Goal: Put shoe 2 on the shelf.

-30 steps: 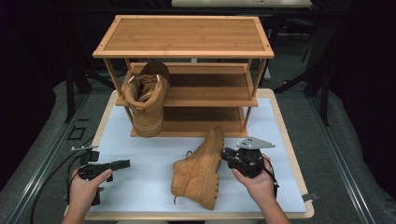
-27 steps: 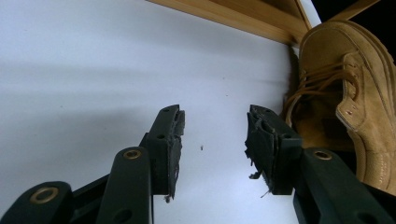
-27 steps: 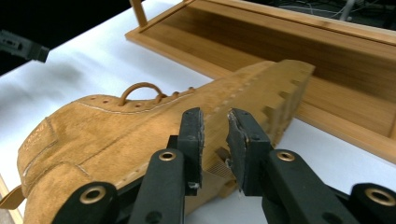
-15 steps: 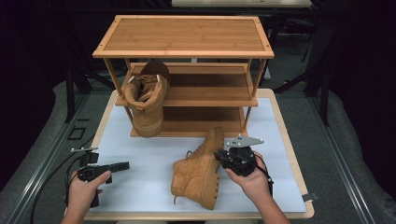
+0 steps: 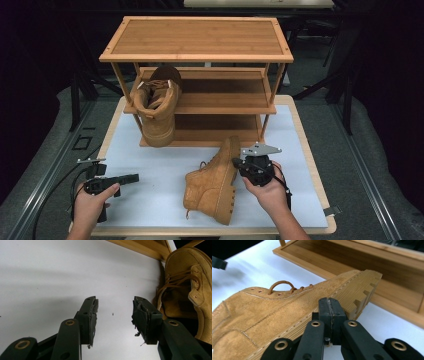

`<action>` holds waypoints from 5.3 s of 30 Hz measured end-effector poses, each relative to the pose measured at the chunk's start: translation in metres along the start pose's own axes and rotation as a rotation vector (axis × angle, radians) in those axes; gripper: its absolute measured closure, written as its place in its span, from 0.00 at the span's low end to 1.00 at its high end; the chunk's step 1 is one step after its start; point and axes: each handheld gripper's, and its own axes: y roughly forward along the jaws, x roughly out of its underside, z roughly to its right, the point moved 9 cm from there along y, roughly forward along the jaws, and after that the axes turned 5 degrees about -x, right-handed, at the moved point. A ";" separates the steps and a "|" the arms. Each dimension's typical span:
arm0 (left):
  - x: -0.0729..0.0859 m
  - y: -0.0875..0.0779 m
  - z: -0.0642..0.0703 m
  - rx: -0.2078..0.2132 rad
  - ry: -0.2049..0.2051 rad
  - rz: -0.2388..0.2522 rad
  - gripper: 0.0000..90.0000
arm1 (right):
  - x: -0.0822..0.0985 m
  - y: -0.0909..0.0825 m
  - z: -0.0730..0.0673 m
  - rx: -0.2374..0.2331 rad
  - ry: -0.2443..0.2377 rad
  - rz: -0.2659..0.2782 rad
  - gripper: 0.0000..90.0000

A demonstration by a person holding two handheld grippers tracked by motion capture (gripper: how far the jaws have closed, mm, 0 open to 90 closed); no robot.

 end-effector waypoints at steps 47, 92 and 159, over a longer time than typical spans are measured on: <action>0.003 0.012 0.002 -0.010 0.011 -0.019 0.60 | 0.105 -0.009 0.090 0.020 0.416 -0.004 1.00; 0.003 0.009 -0.006 -0.014 0.032 -0.003 0.55 | 0.101 -0.030 0.082 0.073 0.299 -0.633 0.57; 0.002 0.009 -0.003 -0.011 0.025 0.005 0.55 | 0.010 -0.074 0.033 0.115 0.338 -0.861 0.84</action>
